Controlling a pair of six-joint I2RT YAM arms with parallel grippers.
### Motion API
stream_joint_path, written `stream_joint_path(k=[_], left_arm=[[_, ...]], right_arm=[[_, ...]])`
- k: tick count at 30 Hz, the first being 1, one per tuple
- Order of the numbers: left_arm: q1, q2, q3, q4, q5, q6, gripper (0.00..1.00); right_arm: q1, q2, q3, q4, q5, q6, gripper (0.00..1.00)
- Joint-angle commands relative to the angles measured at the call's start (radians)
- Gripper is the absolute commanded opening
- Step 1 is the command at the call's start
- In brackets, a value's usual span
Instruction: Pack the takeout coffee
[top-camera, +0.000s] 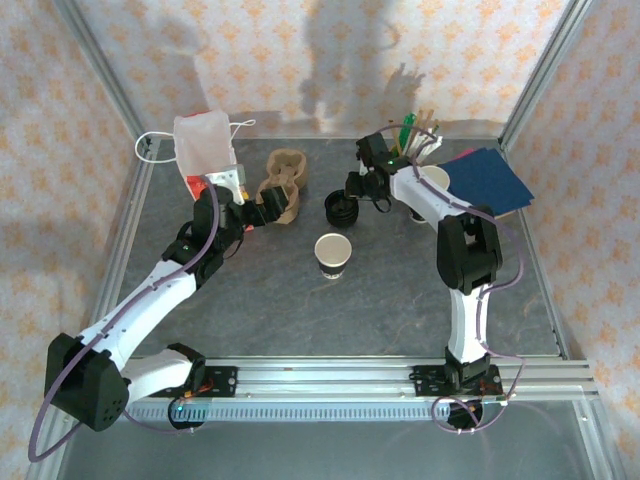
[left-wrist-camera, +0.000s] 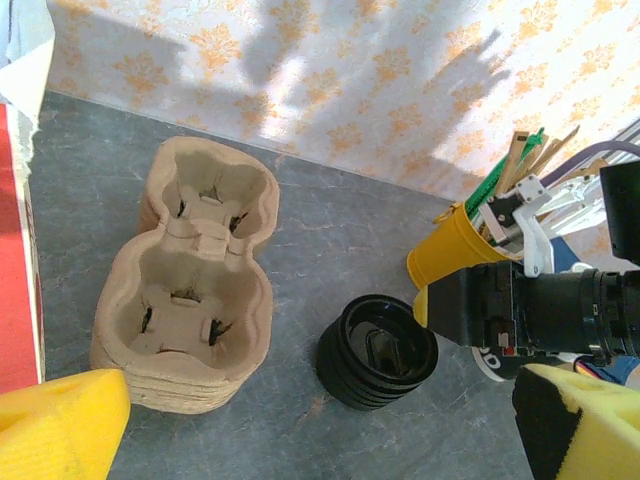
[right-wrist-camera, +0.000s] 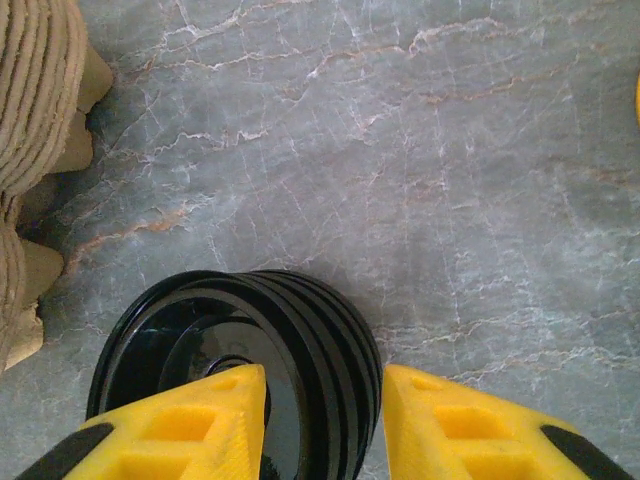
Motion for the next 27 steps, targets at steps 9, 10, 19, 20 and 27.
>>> stream_joint_path(k=[9, 10, 19, 20, 27], left_arm=[[-0.01, 0.013, -0.022, 0.009, 0.014, -0.01, 0.99], [-0.01, 0.011, -0.026, 0.009, 0.012, -0.01, 0.99], [-0.01, 0.008, -0.039, 0.014, 0.006, -0.011, 0.99], [-0.009, 0.01, -0.039, 0.016, 0.007, -0.011, 0.99], [-0.01, 0.011, -0.035, 0.016, 0.005, -0.01, 0.99]], right_arm=[[0.045, -0.014, -0.027, -0.014, 0.036, 0.043, 0.32], [0.046, -0.014, -0.029, -0.015, 0.045, 0.043, 0.29], [0.049, -0.013, -0.029, -0.024, 0.075, 0.044, 0.2], [0.049, -0.011, -0.028, -0.026, 0.078, 0.045, 0.19], [0.05, 0.001, -0.024, -0.04, 0.074, 0.05, 0.19]])
